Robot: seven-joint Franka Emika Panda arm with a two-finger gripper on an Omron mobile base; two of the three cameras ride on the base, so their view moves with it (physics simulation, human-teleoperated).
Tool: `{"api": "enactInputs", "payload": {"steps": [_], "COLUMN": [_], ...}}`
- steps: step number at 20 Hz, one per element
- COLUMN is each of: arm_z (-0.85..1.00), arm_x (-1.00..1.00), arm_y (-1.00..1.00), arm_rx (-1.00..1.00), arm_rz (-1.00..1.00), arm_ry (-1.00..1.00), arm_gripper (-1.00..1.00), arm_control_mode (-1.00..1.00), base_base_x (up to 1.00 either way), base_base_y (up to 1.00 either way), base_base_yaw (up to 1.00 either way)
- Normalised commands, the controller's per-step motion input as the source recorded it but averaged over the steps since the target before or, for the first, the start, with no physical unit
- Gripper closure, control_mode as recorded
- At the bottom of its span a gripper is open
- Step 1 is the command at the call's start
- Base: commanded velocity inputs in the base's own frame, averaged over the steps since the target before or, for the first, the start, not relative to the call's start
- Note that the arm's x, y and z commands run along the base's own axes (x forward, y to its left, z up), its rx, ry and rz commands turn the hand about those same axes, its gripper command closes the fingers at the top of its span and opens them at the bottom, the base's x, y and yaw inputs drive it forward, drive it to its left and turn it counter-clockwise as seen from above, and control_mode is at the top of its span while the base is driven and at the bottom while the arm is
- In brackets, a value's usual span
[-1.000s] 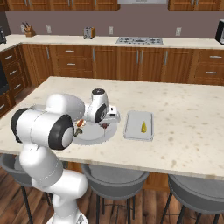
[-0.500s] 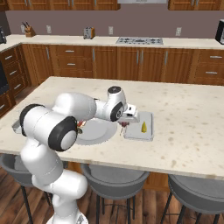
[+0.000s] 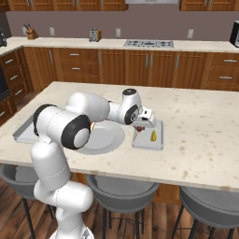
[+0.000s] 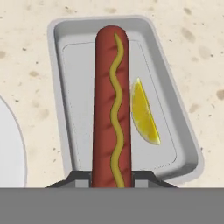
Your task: Place one cooked food and one vegetable from the large plate to each tupperware container.
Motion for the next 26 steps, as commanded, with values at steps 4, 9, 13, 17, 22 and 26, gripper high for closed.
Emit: {"api": "enactInputs", "payload": {"steps": [4, 9, 13, 17, 22, 26], "arm_z": [-0.21, -0.23, -0.06, -0.15, -0.29, -0.25], "arm_x": [0.12, 0.16, 0.13, 0.08, 0.14, 0.24], "arm_y": [-0.08, -0.15, 0.00, 0.00, 0.00, 0.00], "arm_rx": [0.04, 0.04, 0.01, 0.04, 0.05, 0.03], "arm_rz": [0.12, 0.13, 0.07, 0.04, 0.03, 0.01], "arm_ry": [0.05, 0.09, 0.08, 0.08, 0.06, 0.02], "arm_gripper": [1.00, 1.00, 1.00, 1.00, 1.00, 1.00], "arm_control_mode": [-1.00, -1.00, -1.00, -1.00, -1.00, -1.00], "base_base_x": [0.00, 0.00, 0.00, 0.00, 0.00, 0.00], "base_base_y": [0.00, 0.00, 0.00, 0.00, 0.00, 0.00], "base_base_yaw": [0.00, 0.00, 0.00, 0.00, 0.00, 0.00]}}
